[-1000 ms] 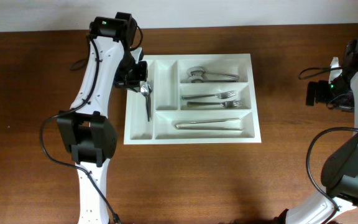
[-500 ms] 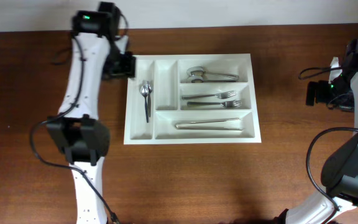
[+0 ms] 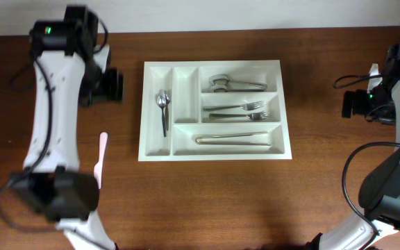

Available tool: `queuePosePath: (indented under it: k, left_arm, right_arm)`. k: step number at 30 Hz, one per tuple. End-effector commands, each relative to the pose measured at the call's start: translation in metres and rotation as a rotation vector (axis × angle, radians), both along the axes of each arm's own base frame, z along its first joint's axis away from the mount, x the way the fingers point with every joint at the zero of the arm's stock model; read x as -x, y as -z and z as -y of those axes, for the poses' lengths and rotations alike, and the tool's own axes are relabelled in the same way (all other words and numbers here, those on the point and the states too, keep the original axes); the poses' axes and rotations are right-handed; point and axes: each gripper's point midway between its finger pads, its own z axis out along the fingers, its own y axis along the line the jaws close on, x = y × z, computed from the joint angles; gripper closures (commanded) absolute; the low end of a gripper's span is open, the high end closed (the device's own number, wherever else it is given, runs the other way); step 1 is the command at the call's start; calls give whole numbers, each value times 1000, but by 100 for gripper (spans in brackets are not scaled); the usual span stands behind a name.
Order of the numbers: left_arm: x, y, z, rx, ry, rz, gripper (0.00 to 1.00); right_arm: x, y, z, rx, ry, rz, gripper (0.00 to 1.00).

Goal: Pack container
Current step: 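Release the spoon and move the left gripper toward the white knife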

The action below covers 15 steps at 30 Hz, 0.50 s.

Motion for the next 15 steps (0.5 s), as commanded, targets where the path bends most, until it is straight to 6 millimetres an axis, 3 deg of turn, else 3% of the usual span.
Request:
queuePosePath:
  k: [1,4,7,8,15]
  left_arm:
    - [44,13,-9,-16,-86,-70,24]
    - [74,29,-12,-5,-135,-97,23]
    - [97,47,-12,12,-149,-100,13]
    - [103,53,-13,13,-151,-100,6]
    - [131,104,-12,11,-152,-178,1]
  right_arm:
    - [0,-3,-1,9,0,3,1]
    - [0,-3,-1,9,0,3,1]
    - [0,-3,-1,9,0,3,1]
    - [0,-3,-1,9,0,3,1]
    - [0,-3,-1,9,0,3,1]
